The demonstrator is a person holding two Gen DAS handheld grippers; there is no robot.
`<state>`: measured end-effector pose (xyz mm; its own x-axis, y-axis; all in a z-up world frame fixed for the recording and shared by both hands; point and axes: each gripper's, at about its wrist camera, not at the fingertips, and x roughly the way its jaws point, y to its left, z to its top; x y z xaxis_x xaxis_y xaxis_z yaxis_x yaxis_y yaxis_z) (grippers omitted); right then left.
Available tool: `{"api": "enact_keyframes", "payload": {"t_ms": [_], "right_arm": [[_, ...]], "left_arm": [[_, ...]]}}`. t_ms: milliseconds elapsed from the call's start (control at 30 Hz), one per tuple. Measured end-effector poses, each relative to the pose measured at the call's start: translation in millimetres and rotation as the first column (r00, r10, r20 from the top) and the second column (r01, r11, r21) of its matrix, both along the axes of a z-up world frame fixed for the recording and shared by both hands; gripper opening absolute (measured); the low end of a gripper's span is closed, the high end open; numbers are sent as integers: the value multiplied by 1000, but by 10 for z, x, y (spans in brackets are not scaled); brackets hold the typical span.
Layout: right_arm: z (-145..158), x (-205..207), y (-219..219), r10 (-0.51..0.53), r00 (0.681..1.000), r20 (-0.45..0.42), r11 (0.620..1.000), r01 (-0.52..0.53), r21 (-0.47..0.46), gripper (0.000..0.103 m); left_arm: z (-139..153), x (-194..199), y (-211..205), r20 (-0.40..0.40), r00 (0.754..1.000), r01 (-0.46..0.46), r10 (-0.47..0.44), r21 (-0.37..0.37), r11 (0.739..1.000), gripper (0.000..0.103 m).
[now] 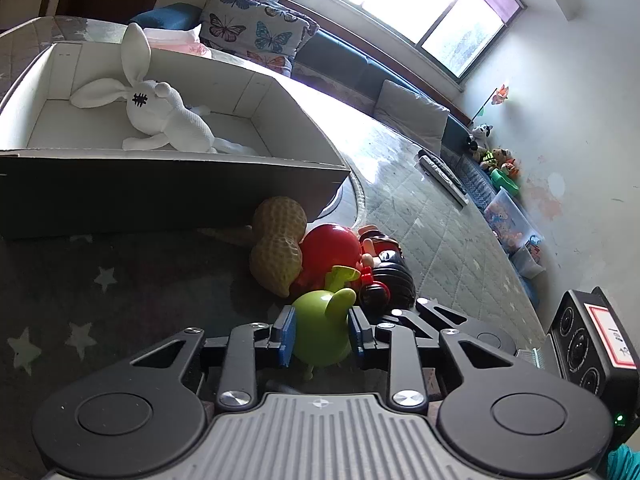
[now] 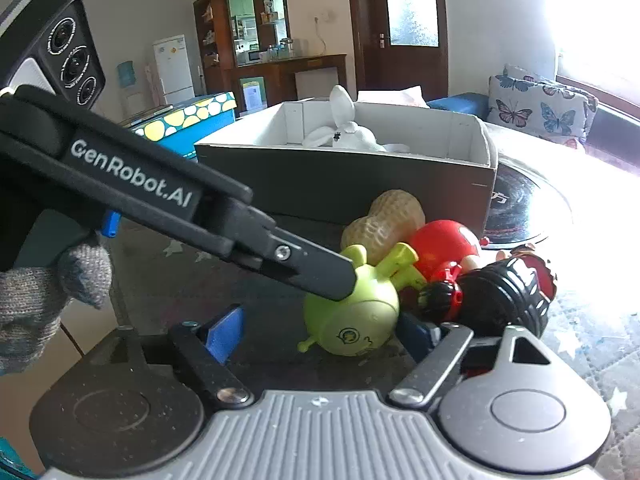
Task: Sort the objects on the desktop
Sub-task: 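Lift the green toy with the right tool over the box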
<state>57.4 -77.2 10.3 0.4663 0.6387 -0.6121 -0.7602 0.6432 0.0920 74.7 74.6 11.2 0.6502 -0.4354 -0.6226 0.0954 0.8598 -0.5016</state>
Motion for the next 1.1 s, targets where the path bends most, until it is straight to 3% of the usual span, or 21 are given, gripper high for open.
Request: {"api": "enact_keyframes", "payload": {"t_ms": [400,567,800,1100], "right_arm": [[53,41,-77,-36,999,-2,999,36,8,49],[112,7,-90,-27,1000,11,1000,27,4,49],[448,51,-47,-24,996,85,999,21,39,49],[851,672,286,-25,983,182,999,16,50,49]], "left_arm": [[23,-36,71,10,1000,-21,21,-13,1000,15],[82,-79,89,25,999,-19,20,-34,999,11],[408,-81,155,132,991,-25,32,-53,998,11],[754,521,416,232,968,-83,99,-78,993,11]]}}
